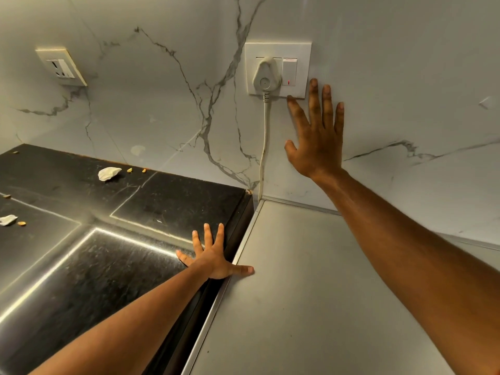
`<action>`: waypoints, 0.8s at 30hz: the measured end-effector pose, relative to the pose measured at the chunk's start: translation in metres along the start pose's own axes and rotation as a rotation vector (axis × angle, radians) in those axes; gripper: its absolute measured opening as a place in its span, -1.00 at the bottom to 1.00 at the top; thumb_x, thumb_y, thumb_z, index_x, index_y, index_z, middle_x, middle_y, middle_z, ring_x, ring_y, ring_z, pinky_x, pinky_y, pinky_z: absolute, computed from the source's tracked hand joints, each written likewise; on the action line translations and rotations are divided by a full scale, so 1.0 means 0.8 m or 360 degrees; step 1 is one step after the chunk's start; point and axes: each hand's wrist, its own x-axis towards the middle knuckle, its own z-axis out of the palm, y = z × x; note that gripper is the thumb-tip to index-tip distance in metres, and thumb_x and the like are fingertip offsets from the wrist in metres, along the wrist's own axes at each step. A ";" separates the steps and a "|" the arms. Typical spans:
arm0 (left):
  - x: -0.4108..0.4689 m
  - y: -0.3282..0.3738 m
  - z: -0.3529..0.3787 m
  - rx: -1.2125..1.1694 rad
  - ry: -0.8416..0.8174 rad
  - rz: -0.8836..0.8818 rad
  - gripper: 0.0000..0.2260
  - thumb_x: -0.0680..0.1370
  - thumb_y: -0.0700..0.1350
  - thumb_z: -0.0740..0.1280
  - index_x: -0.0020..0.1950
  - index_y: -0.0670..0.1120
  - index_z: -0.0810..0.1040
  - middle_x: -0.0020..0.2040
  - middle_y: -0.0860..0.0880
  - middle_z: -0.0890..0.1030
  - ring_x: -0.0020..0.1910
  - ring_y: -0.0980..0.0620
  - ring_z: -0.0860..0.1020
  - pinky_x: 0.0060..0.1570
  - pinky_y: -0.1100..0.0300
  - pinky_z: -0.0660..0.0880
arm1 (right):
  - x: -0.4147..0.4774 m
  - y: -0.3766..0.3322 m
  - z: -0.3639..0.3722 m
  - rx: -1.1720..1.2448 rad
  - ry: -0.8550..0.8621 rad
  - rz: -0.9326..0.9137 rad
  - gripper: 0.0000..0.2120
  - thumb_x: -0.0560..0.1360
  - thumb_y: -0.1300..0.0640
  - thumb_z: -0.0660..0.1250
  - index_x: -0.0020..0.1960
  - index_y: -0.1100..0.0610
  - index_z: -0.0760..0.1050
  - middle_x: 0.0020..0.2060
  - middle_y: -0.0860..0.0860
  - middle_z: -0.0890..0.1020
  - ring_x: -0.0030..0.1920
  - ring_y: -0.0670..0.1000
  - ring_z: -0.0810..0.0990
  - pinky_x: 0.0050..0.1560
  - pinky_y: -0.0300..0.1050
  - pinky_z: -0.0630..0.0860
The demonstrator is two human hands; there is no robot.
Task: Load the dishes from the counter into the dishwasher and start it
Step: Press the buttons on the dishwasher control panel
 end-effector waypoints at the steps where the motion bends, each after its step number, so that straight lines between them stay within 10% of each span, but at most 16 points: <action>1: 0.000 -0.001 0.000 -0.0023 0.0020 0.0011 0.36 0.04 0.61 0.35 0.54 0.21 -0.45 0.54 -0.01 -0.49 0.50 -0.21 -0.47 0.34 -0.54 -0.28 | -0.015 -0.003 -0.001 0.0123 -0.0052 0.0018 -0.19 0.48 0.01 0.38 0.63 -0.07 0.08 0.63 0.18 -0.03 0.62 0.24 -0.07 0.56 0.33 0.01; 6: -0.011 -0.006 0.018 -0.0153 0.0385 0.0144 0.18 0.17 0.58 0.36 0.63 0.18 -0.09 0.64 0.00 -0.18 0.60 -0.14 -0.24 0.39 -0.48 -0.24 | -0.141 -0.024 -0.005 0.0527 -0.0423 0.0264 -0.41 0.50 0.06 0.42 0.50 0.02 0.36 0.55 0.14 0.25 0.53 0.19 0.21 0.36 0.19 0.44; 11: -0.087 -0.029 0.078 -0.0491 0.0931 0.0678 -0.55 0.52 0.18 0.35 0.37 0.07 0.50 0.40 0.04 0.47 0.44 -0.04 0.38 0.46 -0.28 0.18 | -0.292 -0.063 -0.029 0.0733 -0.0831 0.0329 -0.55 0.52 0.08 0.40 0.40 -0.02 0.49 0.43 0.05 0.42 0.42 0.10 0.35 0.31 0.13 0.49; 24: -0.326 -0.202 0.214 -0.0570 0.0909 0.0855 -0.64 0.59 0.18 0.27 0.23 0.00 0.64 0.38 0.04 0.52 0.43 0.10 0.36 0.43 0.06 0.34 | -0.487 -0.243 -0.158 0.0850 -0.1022 0.0048 -0.75 0.55 -0.01 0.37 0.20 -0.03 0.63 0.26 0.01 0.58 0.24 0.06 0.51 0.13 0.05 0.52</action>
